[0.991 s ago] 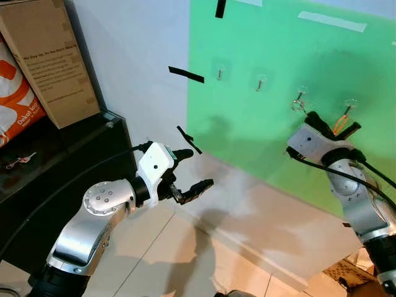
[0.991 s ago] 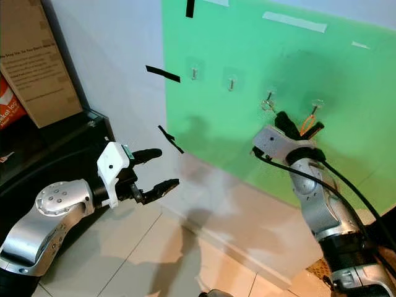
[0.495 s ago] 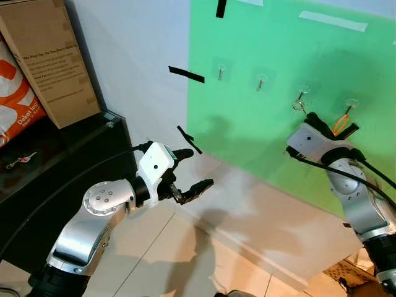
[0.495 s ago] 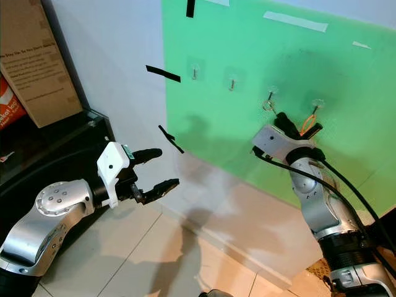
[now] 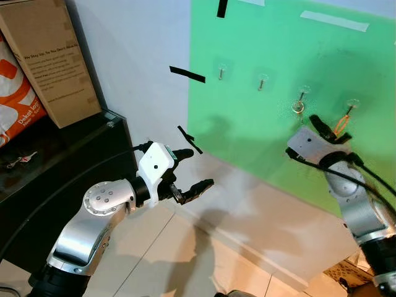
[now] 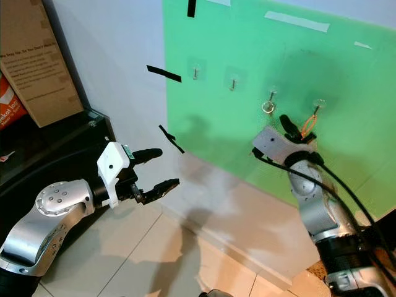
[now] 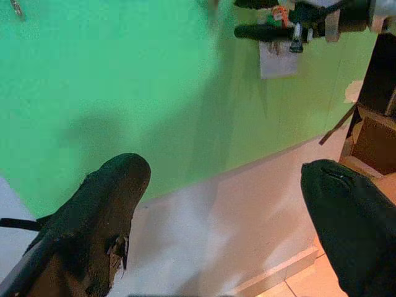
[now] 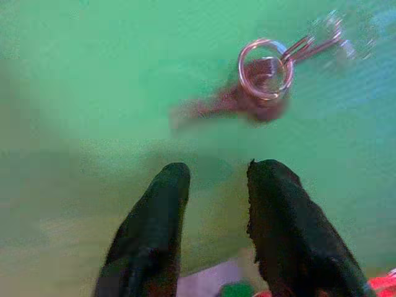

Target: Hang keys on a hook

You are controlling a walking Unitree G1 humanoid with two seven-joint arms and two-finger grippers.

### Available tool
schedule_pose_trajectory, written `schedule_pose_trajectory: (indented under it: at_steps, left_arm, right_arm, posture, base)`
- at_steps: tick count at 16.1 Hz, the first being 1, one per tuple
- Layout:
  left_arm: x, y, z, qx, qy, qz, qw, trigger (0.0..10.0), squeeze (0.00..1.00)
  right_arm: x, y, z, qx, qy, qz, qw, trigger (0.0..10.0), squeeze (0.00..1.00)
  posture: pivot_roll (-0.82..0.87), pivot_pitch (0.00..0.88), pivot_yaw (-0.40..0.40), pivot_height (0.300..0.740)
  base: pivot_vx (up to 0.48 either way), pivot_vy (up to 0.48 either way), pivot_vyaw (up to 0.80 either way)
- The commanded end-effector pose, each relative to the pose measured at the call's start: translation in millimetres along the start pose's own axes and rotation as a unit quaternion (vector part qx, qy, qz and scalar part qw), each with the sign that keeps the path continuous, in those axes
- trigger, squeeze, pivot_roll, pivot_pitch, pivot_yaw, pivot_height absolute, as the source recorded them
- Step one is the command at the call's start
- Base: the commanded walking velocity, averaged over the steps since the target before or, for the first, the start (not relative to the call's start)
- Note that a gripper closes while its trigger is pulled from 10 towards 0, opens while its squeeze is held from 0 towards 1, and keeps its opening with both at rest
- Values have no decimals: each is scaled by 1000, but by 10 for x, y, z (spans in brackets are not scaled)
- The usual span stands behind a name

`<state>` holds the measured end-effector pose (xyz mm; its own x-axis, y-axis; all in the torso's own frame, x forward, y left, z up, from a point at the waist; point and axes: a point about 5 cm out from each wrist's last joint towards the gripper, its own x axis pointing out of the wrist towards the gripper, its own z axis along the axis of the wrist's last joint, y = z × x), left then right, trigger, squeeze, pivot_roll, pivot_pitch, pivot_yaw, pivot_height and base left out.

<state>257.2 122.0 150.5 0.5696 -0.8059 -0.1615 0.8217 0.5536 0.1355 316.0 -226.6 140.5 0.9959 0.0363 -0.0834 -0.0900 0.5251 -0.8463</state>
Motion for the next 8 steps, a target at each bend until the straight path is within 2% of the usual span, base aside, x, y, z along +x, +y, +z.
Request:
schedule_pose_trajectory:
  at_steps: [1, 8]
  left_arm:
    - [9, -15, 31, 10, -2, -1, 1000, 10000, 0]
    - [4, -10, 28, 4, -5, 6, 1000, 10000, 0]
  right_arm:
    - [-2, -34, -13, 16, 6, 1, 1000, 10000, 1000]
    - [-81, 214, 41, 81, -2, 34, 996, 10000, 1000]
  posture:
    - [-50, 0, -41, 740]
    - [-48, 0, -49, 740]
  base:
    - [0, 0, 0]
    - [0, 0, 0]
